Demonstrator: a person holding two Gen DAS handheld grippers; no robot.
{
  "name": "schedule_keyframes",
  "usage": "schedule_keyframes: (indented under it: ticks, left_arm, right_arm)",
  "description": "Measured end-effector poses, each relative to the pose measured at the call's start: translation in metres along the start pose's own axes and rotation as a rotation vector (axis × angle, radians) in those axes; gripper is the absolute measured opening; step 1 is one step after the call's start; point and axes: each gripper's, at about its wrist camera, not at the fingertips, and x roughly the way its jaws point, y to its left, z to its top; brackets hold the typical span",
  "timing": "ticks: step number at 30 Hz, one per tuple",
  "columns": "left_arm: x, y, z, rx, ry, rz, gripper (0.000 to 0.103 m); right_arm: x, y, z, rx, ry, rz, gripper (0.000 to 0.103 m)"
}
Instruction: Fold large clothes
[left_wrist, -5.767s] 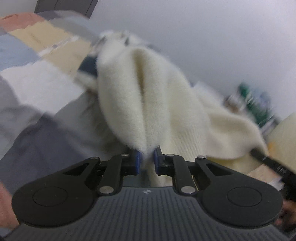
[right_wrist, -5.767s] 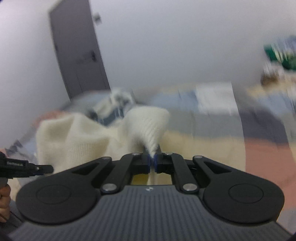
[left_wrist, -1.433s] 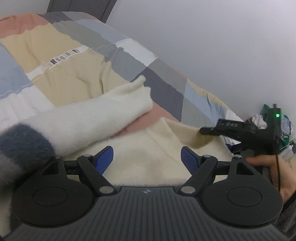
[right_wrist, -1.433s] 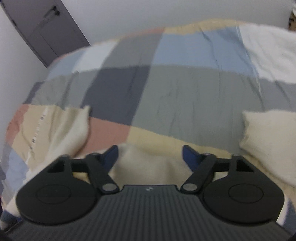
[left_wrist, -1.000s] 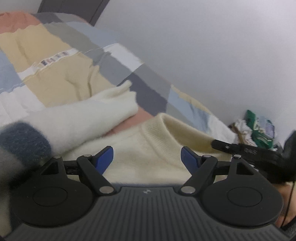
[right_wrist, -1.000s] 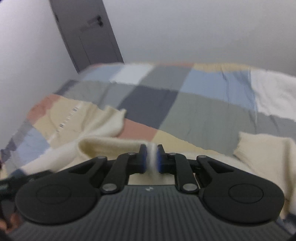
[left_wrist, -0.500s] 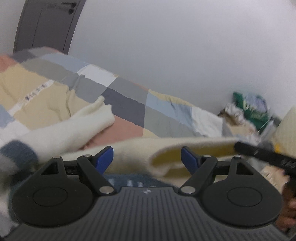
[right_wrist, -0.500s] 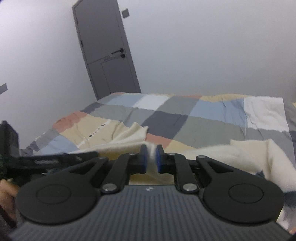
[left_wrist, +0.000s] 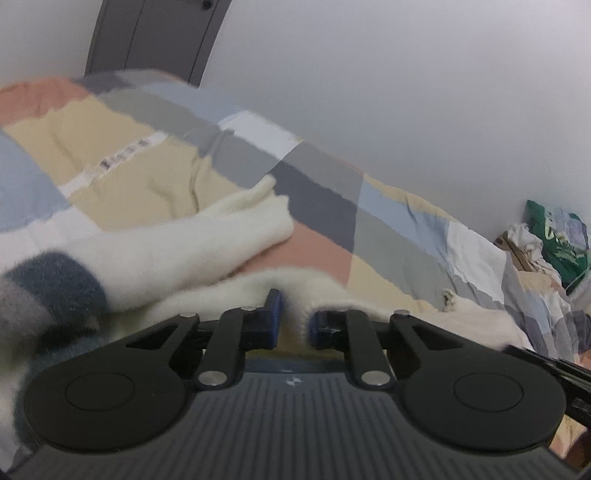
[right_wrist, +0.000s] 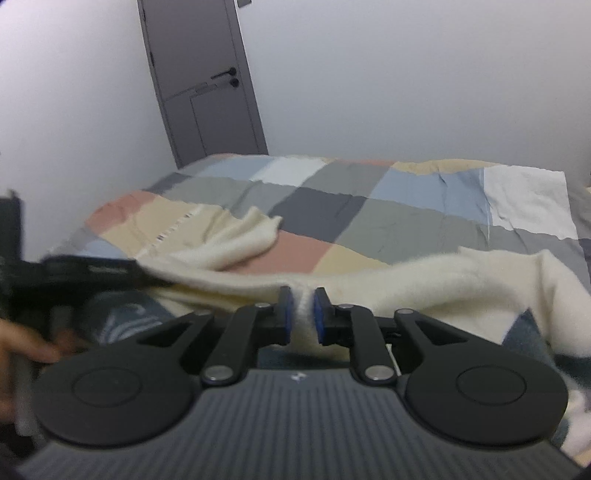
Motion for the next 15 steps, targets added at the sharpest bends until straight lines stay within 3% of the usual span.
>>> schedule_keyframes:
  ticks: [5, 15]
  left_arm:
    - [-0.008, -0.005, -0.006, 0.007, -0.021, -0.028, 0.016]
    - [-0.026, -0.017, -0.018, 0.027, -0.063, -0.058, 0.016]
  right_arm:
    - [0.014, 0.0, -0.005, -0.025, 0.002, -0.056, 0.021]
    - [0.043, 0.028, -0.013, -0.221, -0.013, -0.246, 0.022]
